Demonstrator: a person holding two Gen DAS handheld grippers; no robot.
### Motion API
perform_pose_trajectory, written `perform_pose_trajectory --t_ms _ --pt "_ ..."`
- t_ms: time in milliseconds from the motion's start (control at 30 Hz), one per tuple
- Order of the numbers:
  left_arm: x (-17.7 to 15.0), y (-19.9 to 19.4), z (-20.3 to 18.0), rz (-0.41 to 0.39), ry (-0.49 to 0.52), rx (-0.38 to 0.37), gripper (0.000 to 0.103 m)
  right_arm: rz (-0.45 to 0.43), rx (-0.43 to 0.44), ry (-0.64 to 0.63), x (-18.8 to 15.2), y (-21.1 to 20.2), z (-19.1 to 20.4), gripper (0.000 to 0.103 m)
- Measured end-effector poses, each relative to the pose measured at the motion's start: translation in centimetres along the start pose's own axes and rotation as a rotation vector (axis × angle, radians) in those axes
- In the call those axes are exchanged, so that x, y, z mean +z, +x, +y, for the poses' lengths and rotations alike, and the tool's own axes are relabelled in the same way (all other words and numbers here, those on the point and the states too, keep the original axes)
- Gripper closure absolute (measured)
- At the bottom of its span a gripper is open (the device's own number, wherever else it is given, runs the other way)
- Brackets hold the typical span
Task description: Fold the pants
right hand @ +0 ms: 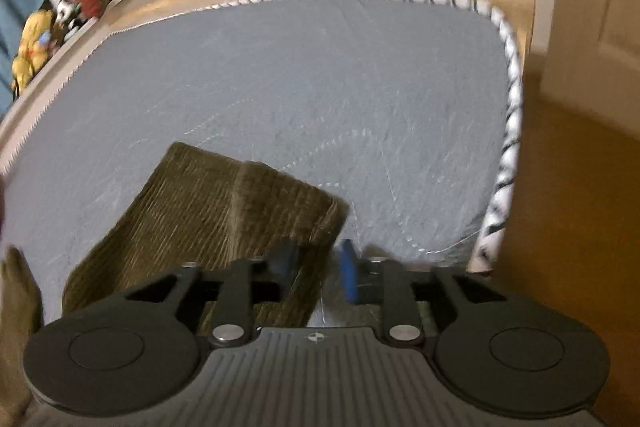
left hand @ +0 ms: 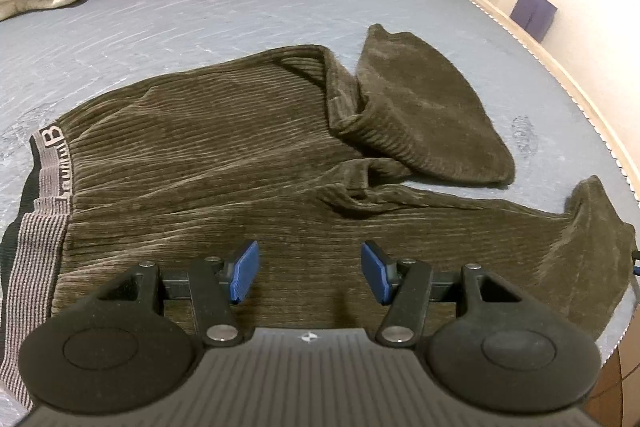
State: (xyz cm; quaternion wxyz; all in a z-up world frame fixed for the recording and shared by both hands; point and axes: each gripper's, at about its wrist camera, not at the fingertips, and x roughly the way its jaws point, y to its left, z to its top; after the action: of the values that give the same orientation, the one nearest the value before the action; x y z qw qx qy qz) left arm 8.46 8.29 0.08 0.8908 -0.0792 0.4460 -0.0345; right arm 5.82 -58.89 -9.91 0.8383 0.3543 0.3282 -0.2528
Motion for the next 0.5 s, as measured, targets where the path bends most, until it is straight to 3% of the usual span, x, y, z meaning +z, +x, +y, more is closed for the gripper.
perform_pose_trajectory --t_ms 133,167,267,400,500 --pt "-0.1 0.5 0.3 0.013 0.006 0.012 0.041 -0.013 0.055 0.018 0.0 1.9 -0.2 0.067" --pt "-0.1 0.7 0.3 0.016 0.008 0.015 0.041 -0.022 0.054 -0.006 0.0 1.9 0.2 0.085" --pt "-0.2 0.9 0.3 0.021 0.013 0.018 0.041 -0.087 0.047 -0.020 -0.1 0.6 1.3 0.095" --pt "-0.3 0.9 0.3 0.022 0.016 0.011 0.041 -0.284 -0.096 0.050 0.9 -3.7 0.4 0.096" --pt "-0.3 0.8 0.3 0.022 0.028 0.007 0.041 -0.198 -0.246 0.190 1.4 -2.2 -3.1 0.096"
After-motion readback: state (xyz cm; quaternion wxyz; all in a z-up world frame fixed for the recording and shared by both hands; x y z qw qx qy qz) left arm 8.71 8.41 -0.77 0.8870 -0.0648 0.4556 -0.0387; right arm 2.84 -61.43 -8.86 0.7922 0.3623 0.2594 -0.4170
